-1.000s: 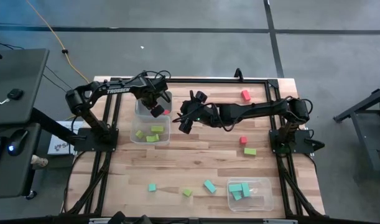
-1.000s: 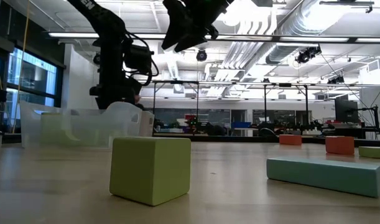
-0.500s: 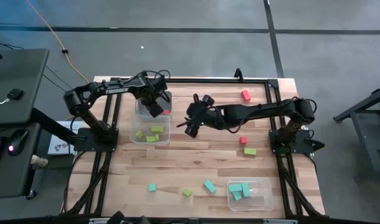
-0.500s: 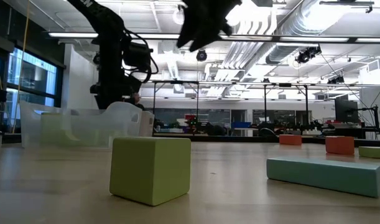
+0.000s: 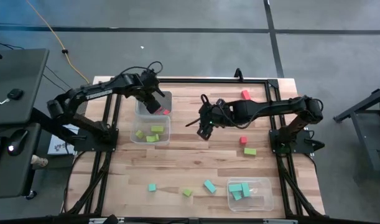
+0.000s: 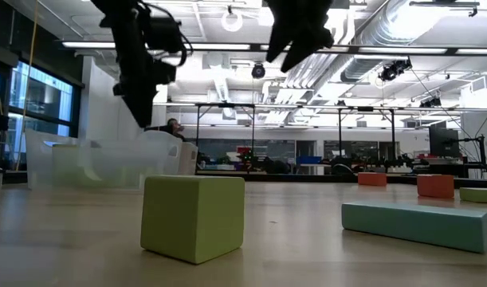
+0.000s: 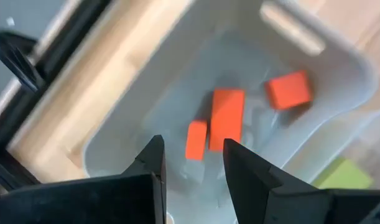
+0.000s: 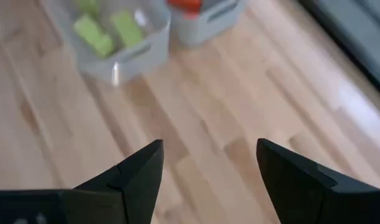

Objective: Sort & place blocks by color
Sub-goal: Put the orange block into the gray bin

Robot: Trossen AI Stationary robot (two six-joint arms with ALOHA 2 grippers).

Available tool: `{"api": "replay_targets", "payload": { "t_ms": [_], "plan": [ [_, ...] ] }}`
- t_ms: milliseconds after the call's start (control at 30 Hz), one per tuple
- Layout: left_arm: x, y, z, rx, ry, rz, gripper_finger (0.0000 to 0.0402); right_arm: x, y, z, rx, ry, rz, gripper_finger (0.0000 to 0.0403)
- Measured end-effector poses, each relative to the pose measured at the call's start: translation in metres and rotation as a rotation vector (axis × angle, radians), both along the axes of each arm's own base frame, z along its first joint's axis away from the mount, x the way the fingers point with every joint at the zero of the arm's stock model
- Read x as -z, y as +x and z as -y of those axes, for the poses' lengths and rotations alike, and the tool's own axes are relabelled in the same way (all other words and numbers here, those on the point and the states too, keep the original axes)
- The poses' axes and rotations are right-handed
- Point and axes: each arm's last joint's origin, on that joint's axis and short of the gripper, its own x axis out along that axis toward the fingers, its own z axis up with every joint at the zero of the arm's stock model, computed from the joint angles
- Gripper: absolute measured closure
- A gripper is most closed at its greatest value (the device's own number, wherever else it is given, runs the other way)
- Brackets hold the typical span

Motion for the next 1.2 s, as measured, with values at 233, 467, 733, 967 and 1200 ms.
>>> {"api": "replay_targets", "payload": {
  "t_ms": [233,467,733,967,1200],
  "plan": [
    [-0.046,-0.009,0.013,0.017,0.120,0.146,0.0312,0.006,-0.010,-0.002,0.015,0.090,-0.105,0.0155],
    [-0.090,-0.019,0.025,0.030,0.223,0.296,0.0313,0.008,-0.015,-0.003,0.033,0.093,-0.157,0.0155],
    [-0.108,-0.021,0.034,0.012,0.224,0.393,0.0314,0.021,-0.022,-0.005,0.007,0.140,-0.247,0.0155],
    [-0.108,-0.014,0.049,0.089,0.203,0.407,0.0314,0.049,-0.036,-0.017,0.005,0.203,-0.396,0.0155],
    [-0.108,-0.011,0.054,0.114,0.198,0.409,0.0314,0.075,-0.053,-0.032,0.035,0.202,-0.526,0.0155]
  ]
}}
